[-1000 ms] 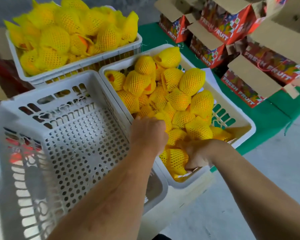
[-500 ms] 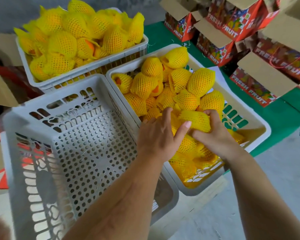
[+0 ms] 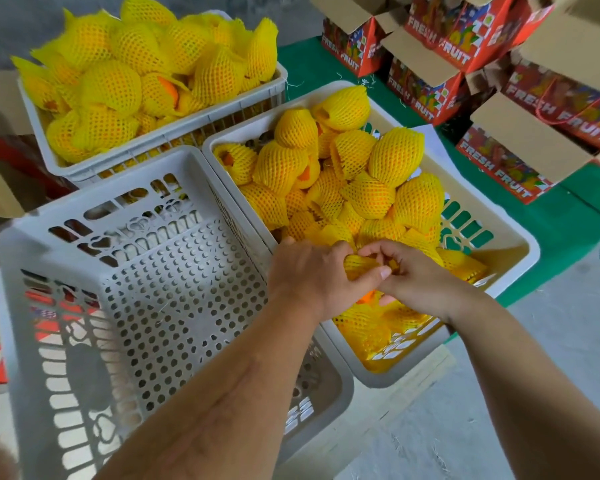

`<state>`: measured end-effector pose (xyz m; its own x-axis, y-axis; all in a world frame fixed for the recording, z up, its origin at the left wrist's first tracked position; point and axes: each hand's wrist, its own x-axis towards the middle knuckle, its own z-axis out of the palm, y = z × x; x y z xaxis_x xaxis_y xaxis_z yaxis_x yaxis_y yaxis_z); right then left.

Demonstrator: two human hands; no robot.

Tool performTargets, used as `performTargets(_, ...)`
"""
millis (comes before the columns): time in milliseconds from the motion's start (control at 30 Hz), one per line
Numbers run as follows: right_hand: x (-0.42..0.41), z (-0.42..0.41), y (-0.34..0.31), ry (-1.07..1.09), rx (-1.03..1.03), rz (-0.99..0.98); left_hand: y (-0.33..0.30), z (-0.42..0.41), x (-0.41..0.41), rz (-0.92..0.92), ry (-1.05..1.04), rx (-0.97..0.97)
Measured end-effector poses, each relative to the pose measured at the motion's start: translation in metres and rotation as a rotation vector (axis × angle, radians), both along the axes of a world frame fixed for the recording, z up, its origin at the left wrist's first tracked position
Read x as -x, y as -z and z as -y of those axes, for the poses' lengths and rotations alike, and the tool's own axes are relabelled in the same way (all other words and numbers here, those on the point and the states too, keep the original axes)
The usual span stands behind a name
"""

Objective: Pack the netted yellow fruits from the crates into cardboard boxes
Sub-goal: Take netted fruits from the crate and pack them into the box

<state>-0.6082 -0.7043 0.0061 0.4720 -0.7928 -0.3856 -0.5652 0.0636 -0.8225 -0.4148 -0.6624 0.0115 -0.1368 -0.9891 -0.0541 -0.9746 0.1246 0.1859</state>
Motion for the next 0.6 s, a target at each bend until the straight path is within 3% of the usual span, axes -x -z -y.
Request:
performTargets(133, -0.006, -0.001, 0.001, -0.3, 0.072, -0.27, -0.001, 0.003, 0.001, 0.0, -0.019, 0.029)
performTargets(200, -0.015, -0.005, 0.005, -0.332, 0.144, -0.295, 0.0, 0.003, 0.001, -0.008, -0.043, 0.042)
performTargets(300, -0.019, -0.002, 0.005, -0.163, 0.148, -0.171, -0.001, 0.003, 0.0, -0.041, -0.077, 0.071)
performTargets(467, -0.021, 0.003, 0.001, 0.233, -0.08, 0.061, -0.006, 0.002, -0.003, -0.164, -0.057, 0.021)
performTargets(600, -0.019, 0.005, -0.003, 0.33, -0.172, 0.256, -0.005, -0.004, -0.006, -0.099, 0.004, 0.066)
